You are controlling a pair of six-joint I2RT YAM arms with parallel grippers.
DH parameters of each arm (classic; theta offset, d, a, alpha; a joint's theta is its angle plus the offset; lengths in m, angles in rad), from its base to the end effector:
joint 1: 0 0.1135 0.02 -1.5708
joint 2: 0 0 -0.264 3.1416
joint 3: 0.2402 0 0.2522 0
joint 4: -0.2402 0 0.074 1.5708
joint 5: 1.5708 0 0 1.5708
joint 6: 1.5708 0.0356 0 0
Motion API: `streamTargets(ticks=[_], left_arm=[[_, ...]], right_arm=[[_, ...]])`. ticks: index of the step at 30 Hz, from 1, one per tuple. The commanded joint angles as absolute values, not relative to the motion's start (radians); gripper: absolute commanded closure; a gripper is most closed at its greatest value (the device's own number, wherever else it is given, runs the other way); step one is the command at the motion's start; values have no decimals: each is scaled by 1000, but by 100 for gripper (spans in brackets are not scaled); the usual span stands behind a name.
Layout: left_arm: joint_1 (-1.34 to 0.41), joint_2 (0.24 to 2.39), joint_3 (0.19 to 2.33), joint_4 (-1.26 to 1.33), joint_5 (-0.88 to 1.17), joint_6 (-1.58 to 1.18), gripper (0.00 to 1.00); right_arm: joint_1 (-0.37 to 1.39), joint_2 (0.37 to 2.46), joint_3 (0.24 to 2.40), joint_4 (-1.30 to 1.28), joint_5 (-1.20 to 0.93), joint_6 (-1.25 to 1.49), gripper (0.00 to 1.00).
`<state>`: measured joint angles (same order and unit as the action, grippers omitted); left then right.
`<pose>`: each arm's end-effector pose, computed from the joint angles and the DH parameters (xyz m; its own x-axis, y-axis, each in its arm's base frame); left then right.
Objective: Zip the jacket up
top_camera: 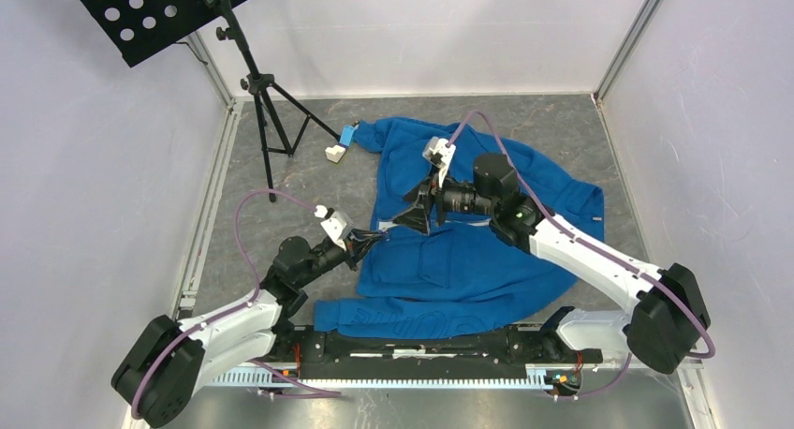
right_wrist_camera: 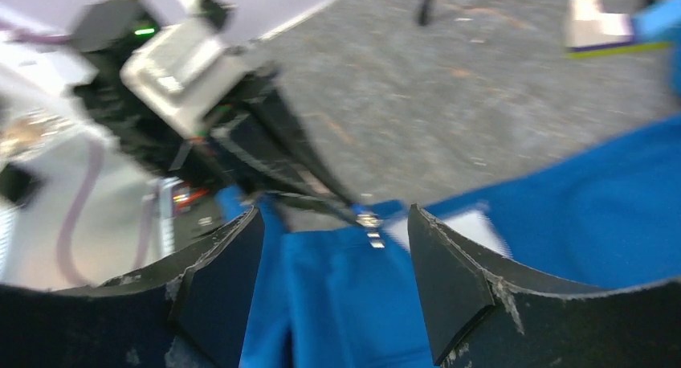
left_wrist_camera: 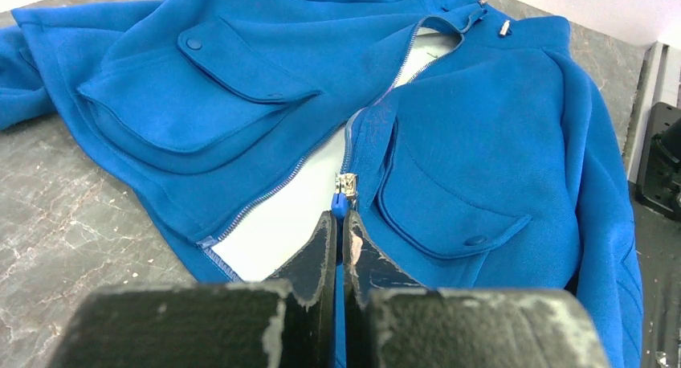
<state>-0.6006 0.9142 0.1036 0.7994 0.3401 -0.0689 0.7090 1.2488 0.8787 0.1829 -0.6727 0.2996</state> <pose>0.1407 -0.1108 0.1852 -0.0648 -0.0342 -0.9973 0.8054 0.5883 -0.0726 0.2031 0.2034 0.3123 -0.4224 -0.0582 -0.9045 -0.8888 0.2221 0.4008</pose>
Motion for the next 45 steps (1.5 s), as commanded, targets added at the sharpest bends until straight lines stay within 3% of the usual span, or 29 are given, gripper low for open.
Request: streamTargets(ticks=[1,6,13,19,31,35,38,42,45], left_arm=[[-597,886,123,763,286,-164,98],[-597,869,62,798,285,-249,98],[-600,836,53,723,312,-220,98],[-600,860,57,726,325,-224,98],[-607,911,70,695,350,-300,98],[-621,923,67,699,316,-302,98],[-627,926,57,718,313,-300,98],[-630,930,60,719,308,-295,98],[-629,936,58,718,307,-295,98]], right_arm=[[704,1305,995,22,-319,82,27],[706,1477,1053,66,-183,-23,29],[709,1782,1275,-33,-173,-158,38],[735,1932,1323,-37,-179,-202,38],[808,1977,1245,77,-103,-203,32],[813,2006,1242,75,-90,-195,44],[816,2004,1203,112,-103,-178,46],[816,2038,1195,114,-75,-146,41],[817,2057,1203,123,-24,-140,48]])
